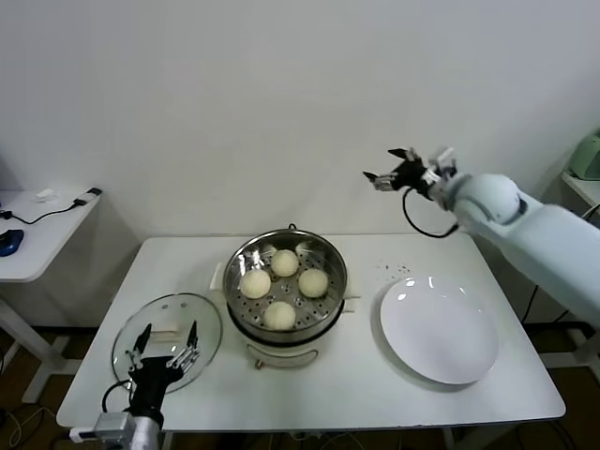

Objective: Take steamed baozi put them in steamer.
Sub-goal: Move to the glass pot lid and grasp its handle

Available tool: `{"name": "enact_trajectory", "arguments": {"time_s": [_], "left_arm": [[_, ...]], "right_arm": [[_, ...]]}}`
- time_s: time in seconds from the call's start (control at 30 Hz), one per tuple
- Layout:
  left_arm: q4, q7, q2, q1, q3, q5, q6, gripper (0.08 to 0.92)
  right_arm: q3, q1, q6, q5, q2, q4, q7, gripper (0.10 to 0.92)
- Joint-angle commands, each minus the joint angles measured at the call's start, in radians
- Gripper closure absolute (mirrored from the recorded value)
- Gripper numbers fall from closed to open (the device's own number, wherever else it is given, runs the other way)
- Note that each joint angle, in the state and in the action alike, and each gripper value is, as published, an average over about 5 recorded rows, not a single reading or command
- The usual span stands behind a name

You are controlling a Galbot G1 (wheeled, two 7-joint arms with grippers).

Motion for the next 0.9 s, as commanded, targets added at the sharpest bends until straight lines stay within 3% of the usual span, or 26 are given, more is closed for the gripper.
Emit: {"name": "enact_trajectory", "arguments": {"time_s": [0.03, 0.27, 0.47, 0.7, 0.9], "left_arm": [[0.034, -0.003, 0.035, -0.045, -0.008, 0.04, -0.042, 0.177], [0.066, -0.032, 0.051, -0.045, -0.014, 0.114, -0.084, 0.177], [0.116, -0.075, 0.049, -0.038, -0.016, 0.204, -0.135, 0.177], [0.161, -0.163, 0.061, -0.043, -0.018, 0.446, -0.199, 0.177], [0.269, -0.303, 0.141, -0.059, -0.034, 0.932, -0.218, 0.177]], "right_arm": [[0.973, -1.057, 0.146, -0.244, 0.08, 0.117, 0.035, 0.203], [1.082, -1.242, 0.382, -0.374, 0.346, 0.082, 0.006, 0.203], [1.068, -1.285, 0.568, -0.446, 0.488, 0.013, -0.032, 0.203], [1.045, -1.353, 0.489, -0.503, 0.537, 0.052, 0.004, 0.203], [1.032, -1.374, 0.433, -0.529, 0.546, 0.095, 0.035, 0.202]]}}
